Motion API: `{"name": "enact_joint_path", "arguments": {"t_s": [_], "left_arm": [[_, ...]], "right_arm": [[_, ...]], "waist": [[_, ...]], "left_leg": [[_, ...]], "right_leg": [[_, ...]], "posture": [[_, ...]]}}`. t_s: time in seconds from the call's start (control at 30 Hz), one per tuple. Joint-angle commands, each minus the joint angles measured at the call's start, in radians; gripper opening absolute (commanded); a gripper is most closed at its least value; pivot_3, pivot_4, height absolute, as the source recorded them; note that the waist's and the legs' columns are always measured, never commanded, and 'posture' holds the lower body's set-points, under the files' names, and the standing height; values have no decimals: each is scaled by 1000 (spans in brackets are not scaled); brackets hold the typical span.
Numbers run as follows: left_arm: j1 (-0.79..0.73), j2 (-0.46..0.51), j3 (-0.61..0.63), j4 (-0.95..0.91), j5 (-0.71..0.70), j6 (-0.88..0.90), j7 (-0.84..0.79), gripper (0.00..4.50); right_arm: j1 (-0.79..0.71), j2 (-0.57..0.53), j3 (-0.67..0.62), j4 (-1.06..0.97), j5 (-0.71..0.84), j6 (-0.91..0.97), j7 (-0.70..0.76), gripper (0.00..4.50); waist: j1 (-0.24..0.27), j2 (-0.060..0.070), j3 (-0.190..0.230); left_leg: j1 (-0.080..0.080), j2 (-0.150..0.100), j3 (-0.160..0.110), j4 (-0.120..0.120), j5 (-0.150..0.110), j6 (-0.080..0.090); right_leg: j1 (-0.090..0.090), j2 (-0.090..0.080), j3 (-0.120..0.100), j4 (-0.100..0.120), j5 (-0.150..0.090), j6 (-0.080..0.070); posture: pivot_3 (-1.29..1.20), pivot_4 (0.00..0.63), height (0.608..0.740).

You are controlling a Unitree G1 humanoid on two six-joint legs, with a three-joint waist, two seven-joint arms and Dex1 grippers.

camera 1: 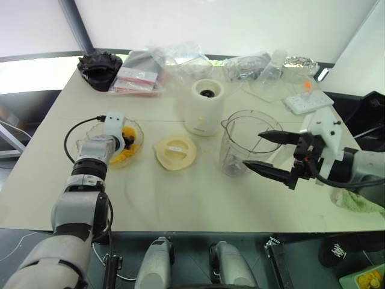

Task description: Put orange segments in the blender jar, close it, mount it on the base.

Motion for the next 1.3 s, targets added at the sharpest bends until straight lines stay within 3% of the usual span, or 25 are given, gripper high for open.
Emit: {"name": "enact_joint_path", "arguments": {"t_s": [0.03,0.4,0.7,0.9,1.1,1.3], "left_arm": [[-9,0,-3,-8,0,-10,-2,883],[57,10,20,-164,-17,-15,5,883],[284,-26,166,-535,-118,-103,113,883],[394,-77,233,-788,-239,-111,94,883],[230,-23,193,-884,-328,-22,-12,883],[-87,10,56,-669,-312,-85,-245,883]], "right_arm": [[-9,-1,-28,-21,-3,-18,0,4500],[-14,4,-18,-20,-15,-22,2,4500],[-12,15,-4,-15,-33,-28,15,4500],[-27,11,10,7,-54,-31,44,4500],[-35,7,-10,8,-67,-26,49,4500],[19,15,-61,-20,-79,-24,21,4500]], "waist": [[-1,0,0],[-2,0,0],[-7,0,0],[-10,-1,0],[2,-1,1],[1,-1,1]], "left_leg": [[0,0,0,0,0,0],[0,0,0,0,0,0],[0,3,0,0,0,0],[0,3,0,0,0,0],[0,1,0,1,0,0],[0,-1,0,0,0,0]], "right_leg": [[0,0,0,0,0,0],[0,0,0,0,0,0],[-1,0,0,0,0,0],[-1,0,0,0,0,0],[0,0,0,0,-1,-3],[1,1,0,-2,0,0]], "posture": [[0,150,740],[0,150,740],[0,150,740],[0,150,740],[0,150,740],[0,150,740]]}}
